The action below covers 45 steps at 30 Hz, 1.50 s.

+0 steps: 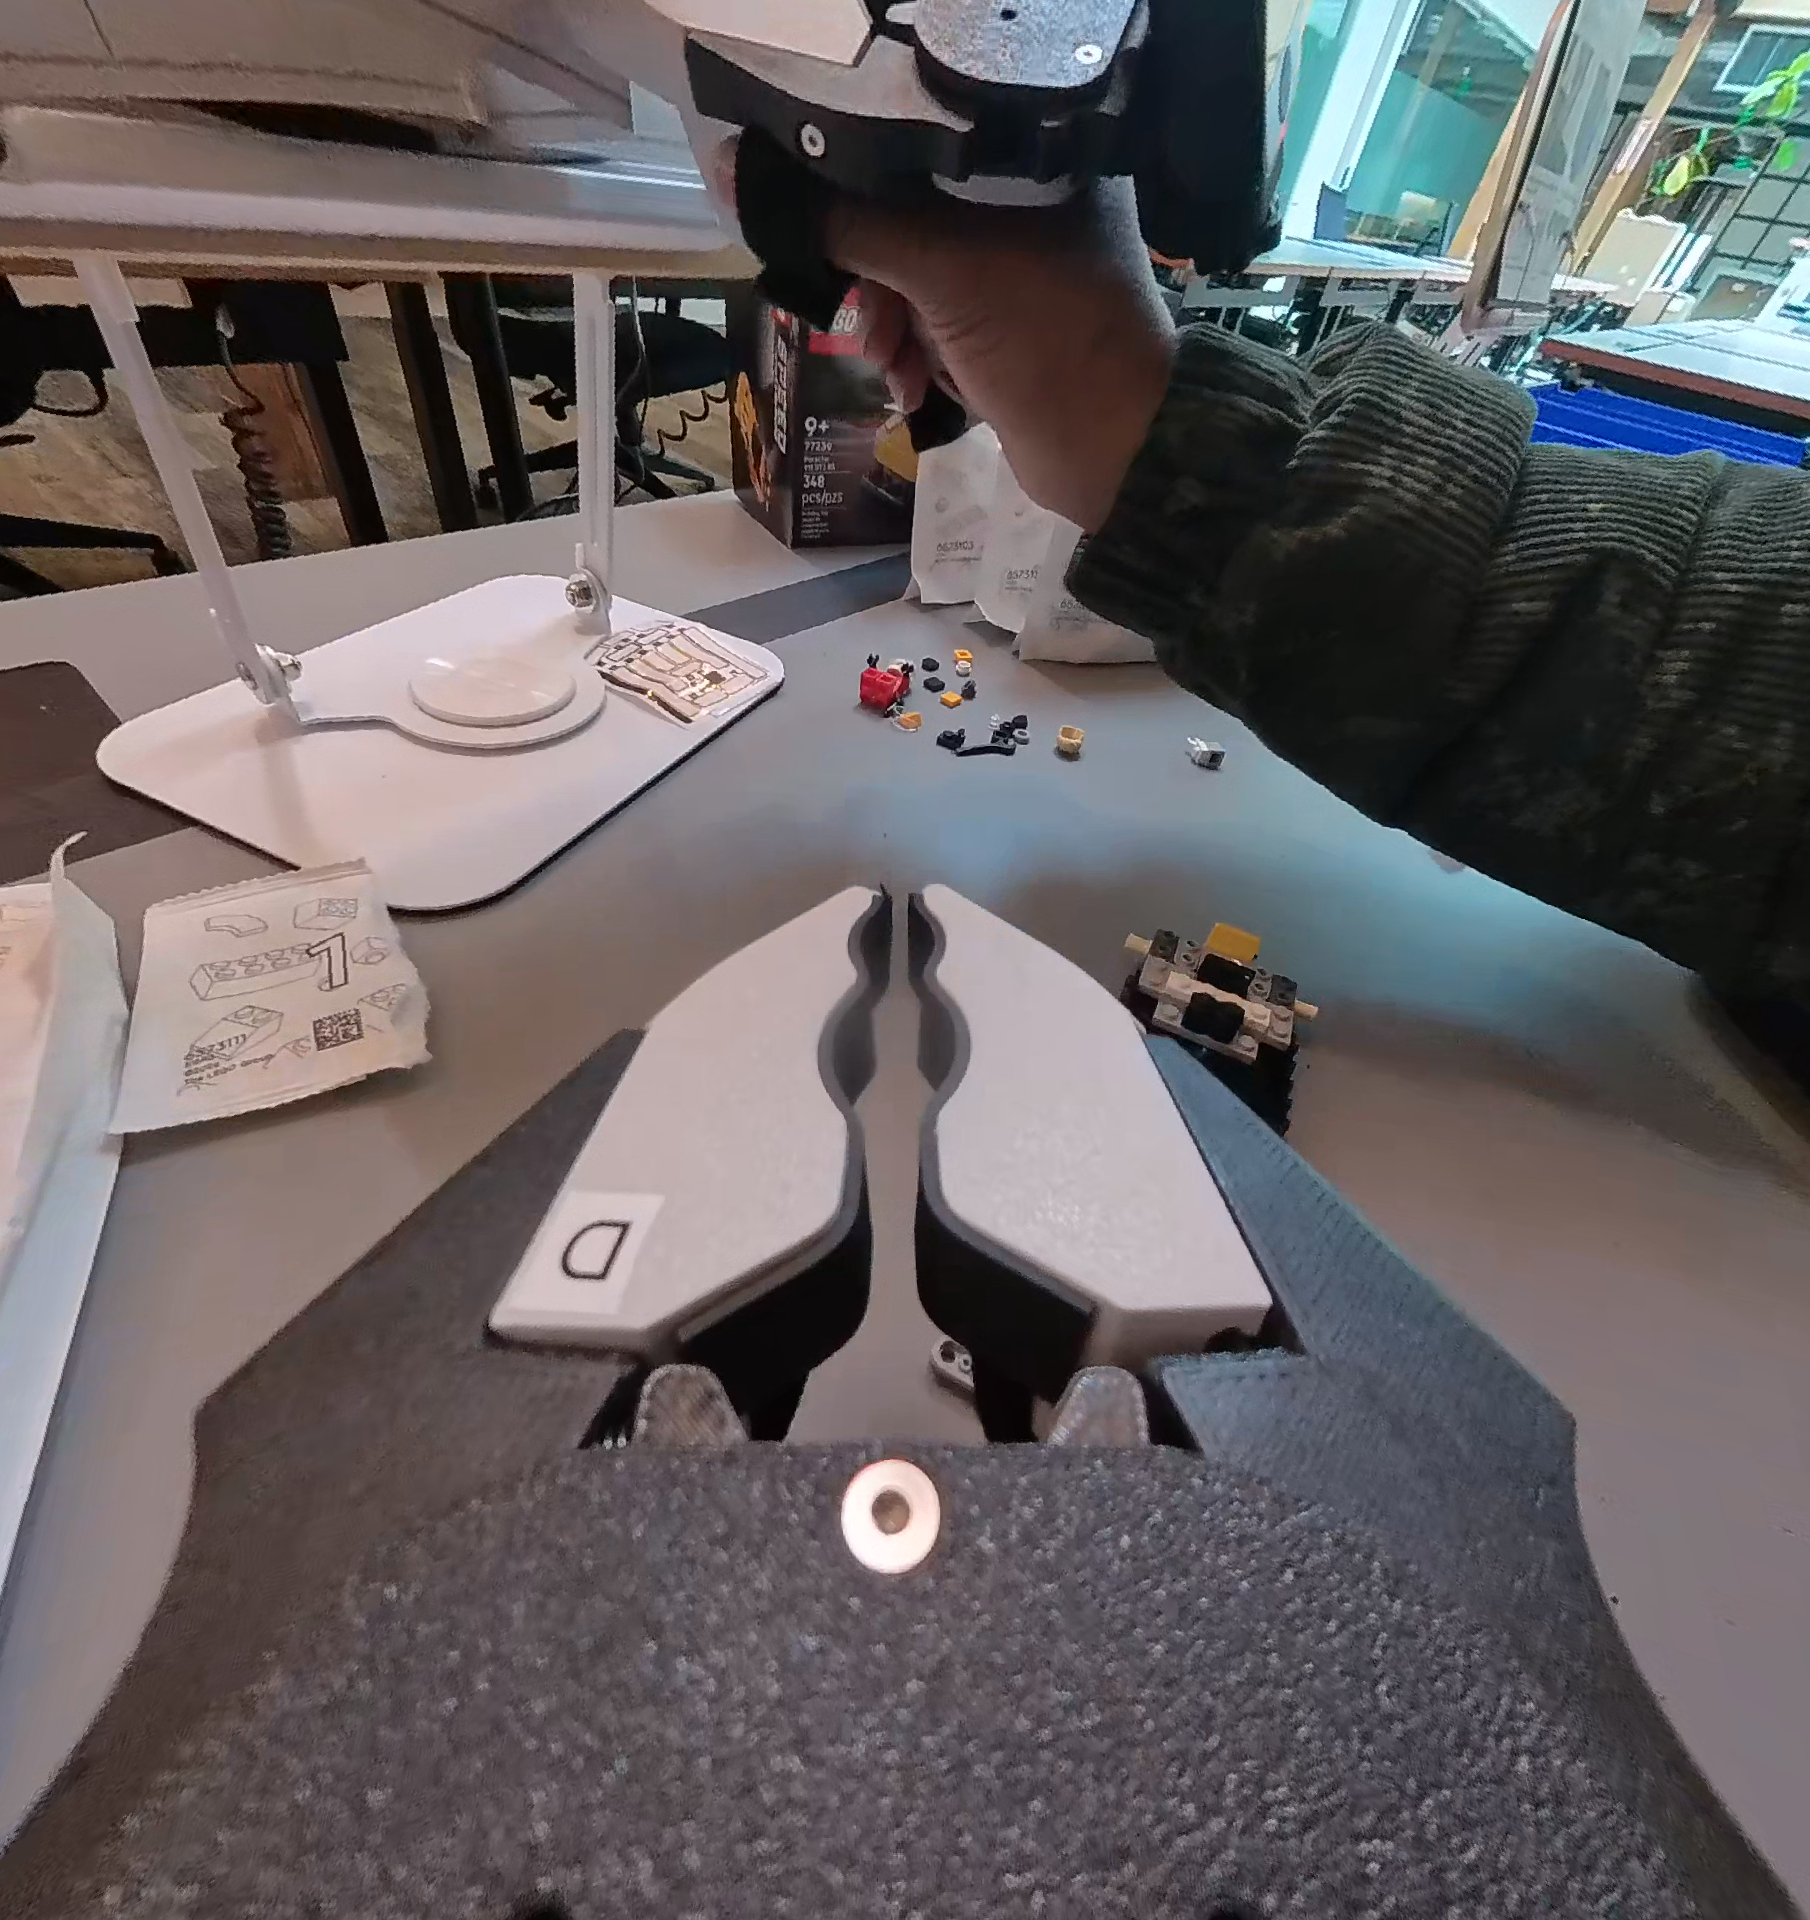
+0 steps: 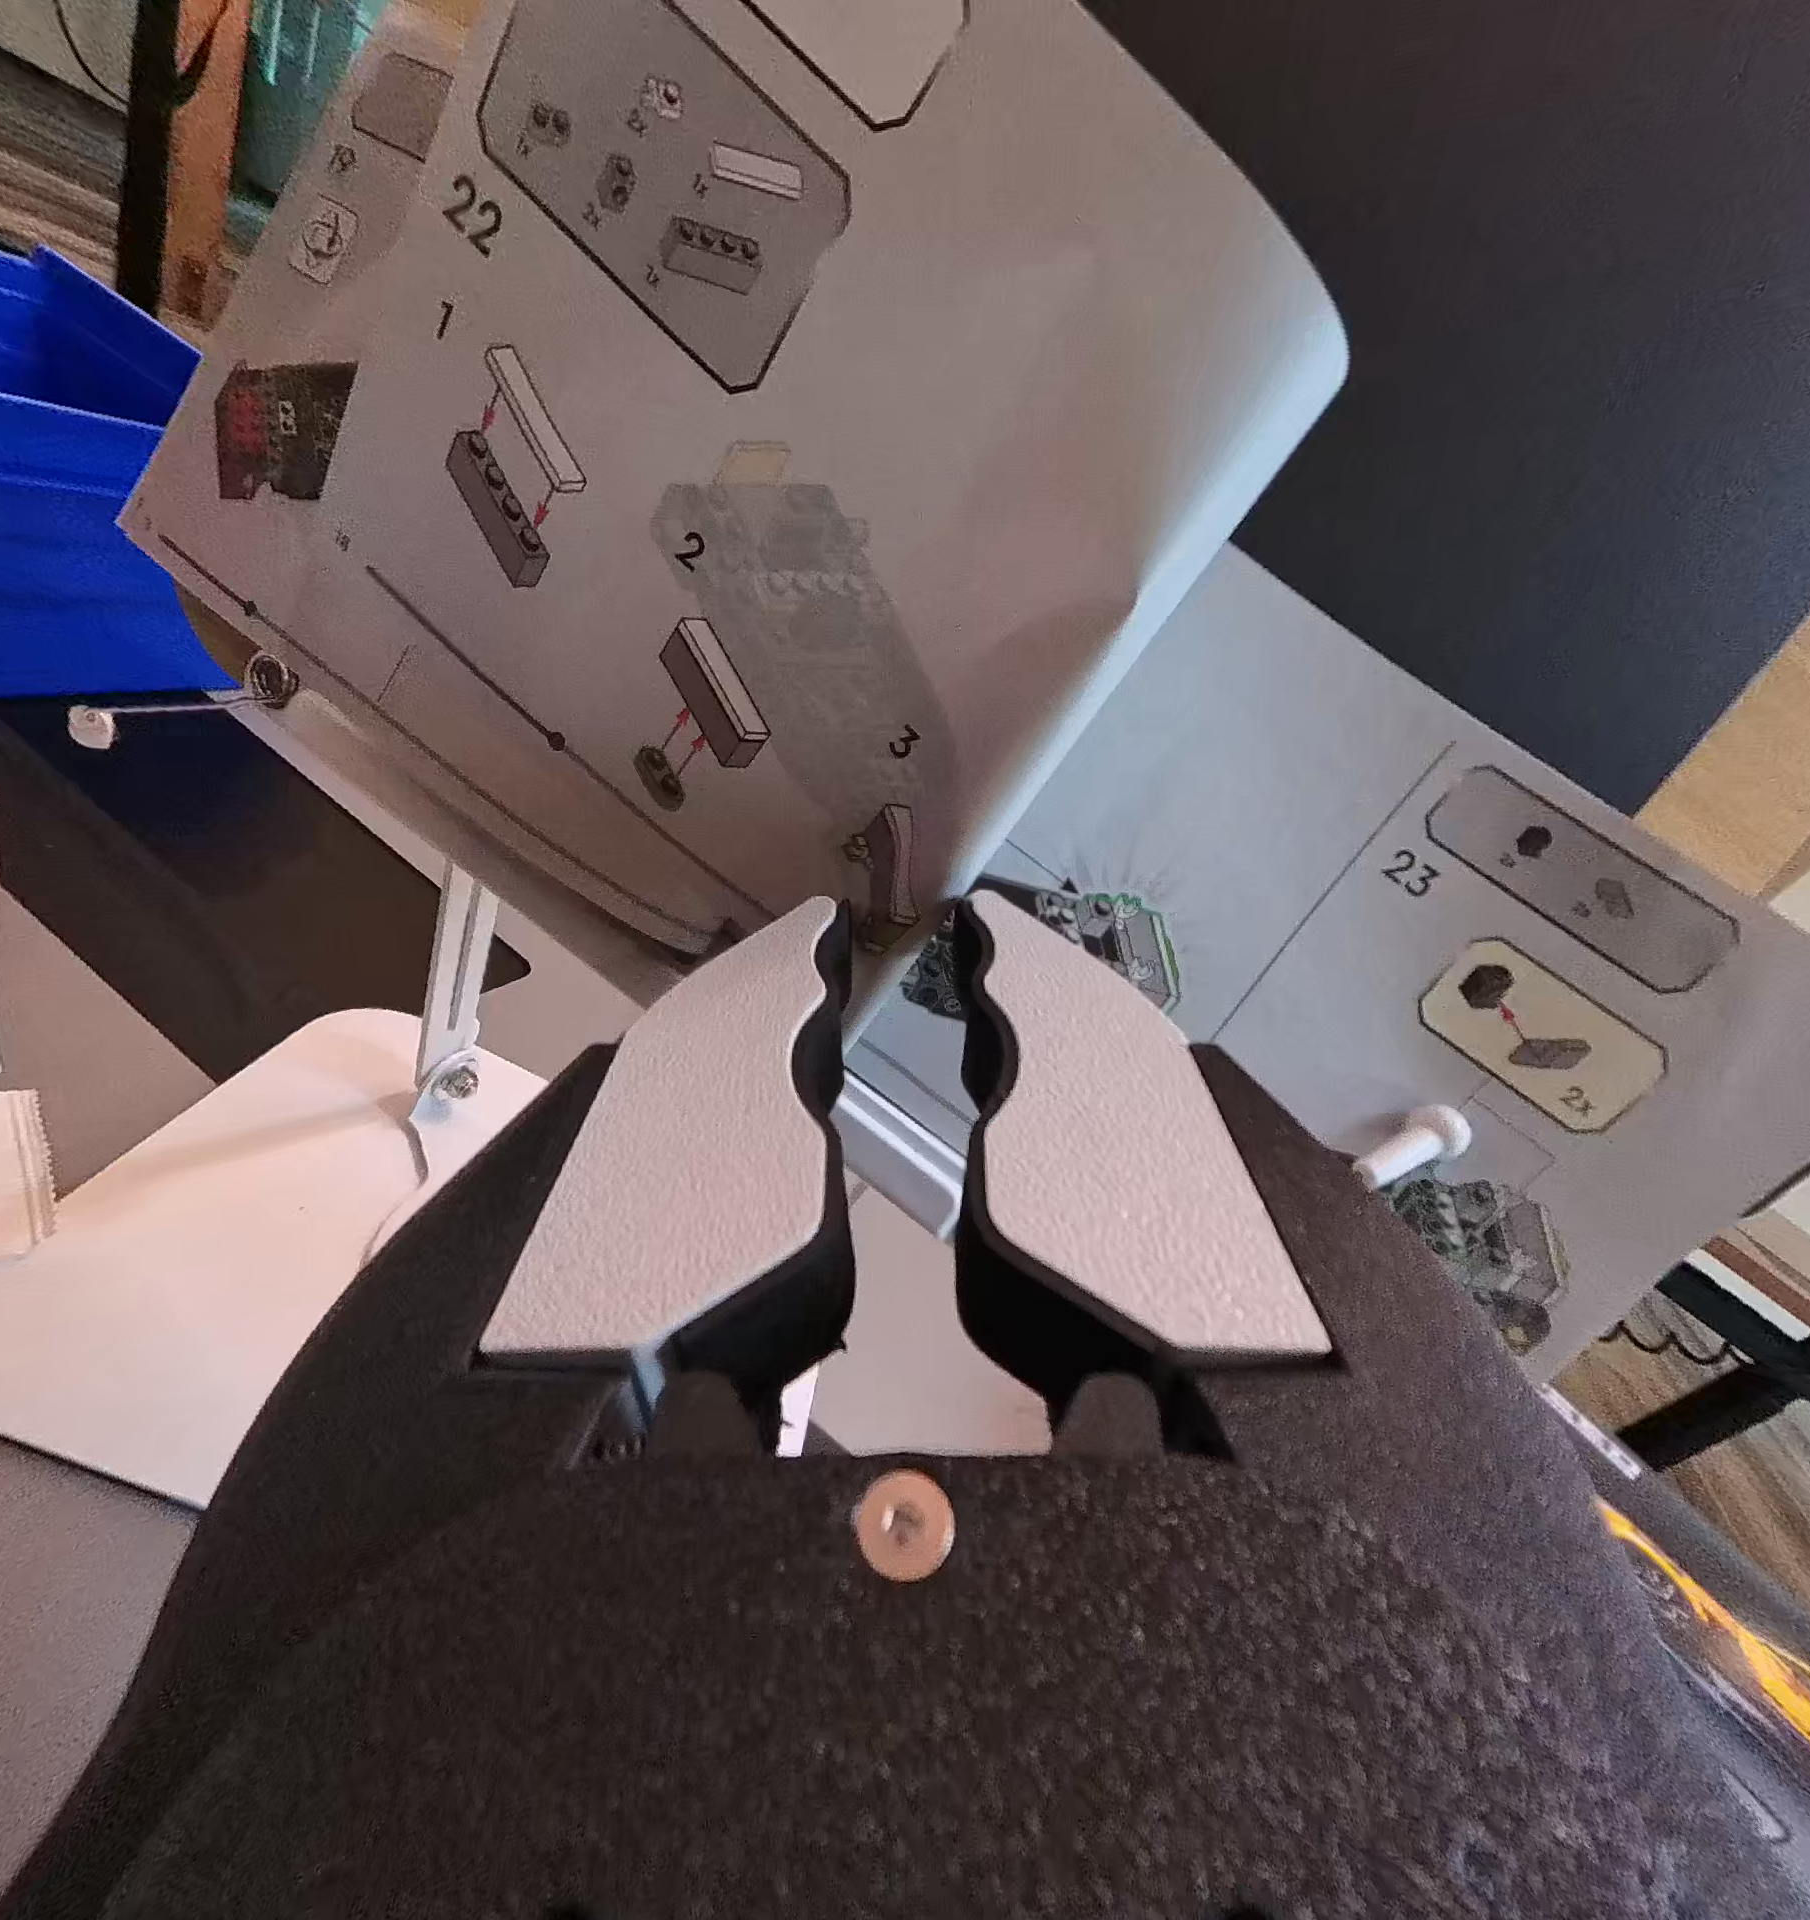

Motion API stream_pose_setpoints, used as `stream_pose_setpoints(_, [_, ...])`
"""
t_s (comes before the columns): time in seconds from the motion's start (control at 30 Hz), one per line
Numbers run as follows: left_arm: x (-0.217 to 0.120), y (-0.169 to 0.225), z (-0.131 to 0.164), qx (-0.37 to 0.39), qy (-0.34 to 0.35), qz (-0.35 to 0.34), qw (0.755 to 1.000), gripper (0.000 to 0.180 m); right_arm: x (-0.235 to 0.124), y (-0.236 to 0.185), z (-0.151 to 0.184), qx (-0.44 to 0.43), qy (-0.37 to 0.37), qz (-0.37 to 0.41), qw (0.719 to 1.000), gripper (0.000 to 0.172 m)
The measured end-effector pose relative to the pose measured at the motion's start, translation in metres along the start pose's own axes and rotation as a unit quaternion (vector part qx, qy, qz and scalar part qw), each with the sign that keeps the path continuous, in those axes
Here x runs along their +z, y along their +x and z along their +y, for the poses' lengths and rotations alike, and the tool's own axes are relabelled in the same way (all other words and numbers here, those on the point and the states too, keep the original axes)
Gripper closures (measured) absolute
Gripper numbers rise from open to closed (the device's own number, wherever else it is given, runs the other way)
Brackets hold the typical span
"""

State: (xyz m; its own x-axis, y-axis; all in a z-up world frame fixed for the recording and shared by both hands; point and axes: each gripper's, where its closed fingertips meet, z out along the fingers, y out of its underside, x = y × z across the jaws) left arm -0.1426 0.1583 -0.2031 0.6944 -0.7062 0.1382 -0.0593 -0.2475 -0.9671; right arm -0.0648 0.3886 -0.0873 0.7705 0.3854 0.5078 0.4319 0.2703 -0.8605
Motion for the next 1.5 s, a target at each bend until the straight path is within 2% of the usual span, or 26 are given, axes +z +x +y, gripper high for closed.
stream_pose_setpoints(0.2, [0.003,-0.004,0.006,0.003,-0.012,-0.010,1.000,0.178,-0.002,0.007,0.007,0.012,-0.005,-0.011,1.000,0.157])
stream_pose_setpoints(0.53, [0.008,-0.005,0.013,0.014,-0.028,-0.018,0.999,0.178,-0.006,0.016,0.016,0.007,-0.029,-0.073,0.997,0.163])
stream_pose_setpoints(0.83, [0.011,-0.008,0.018,0.012,-0.040,-0.025,0.999,0.178,-0.017,0.036,0.024,0.057,-0.029,-0.084,0.994,0.164])
stream_pose_setpoints(1.0, [0.011,-0.009,0.018,0.011,-0.041,-0.024,0.999,0.178,-0.033,0.031,0.023,0.079,-0.006,-0.141,0.987,0.161])
stream_pose_setpoints(1.07, [0.011,-0.009,0.019,0.010,-0.041,-0.024,0.999,0.178,-0.041,0.024,0.023,0.081,-0.001,-0.166,0.983,0.153])
stream_pose_setpoints(1.13, [0.010,-0.010,0.018,0.010,-0.040,-0.025,0.999,0.178,-0.050,0.013,0.022,0.072,0.009,-0.186,0.980,0.137])
stream_pose_setpoints(1.27, [0.010,-0.010,0.017,0.005,-0.038,-0.023,0.999,0.178,-0.064,-0.013,0.030,-0.023,0.025,-0.160,0.987,0.098])
stream_pose_setpoints(1.37, [0.011,-0.009,0.017,0.006,-0.039,-0.020,0.999,0.178,-0.066,-0.034,0.032,-0.096,0.040,-0.103,0.989,0.086])
stream_pose_setpoints(1.5, [0.011,-0.008,0.018,0.009,-0.041,-0.019,0.999,0.178,-0.046,-0.051,0.007,-0.209,0.059,-0.012,0.976,0.086])
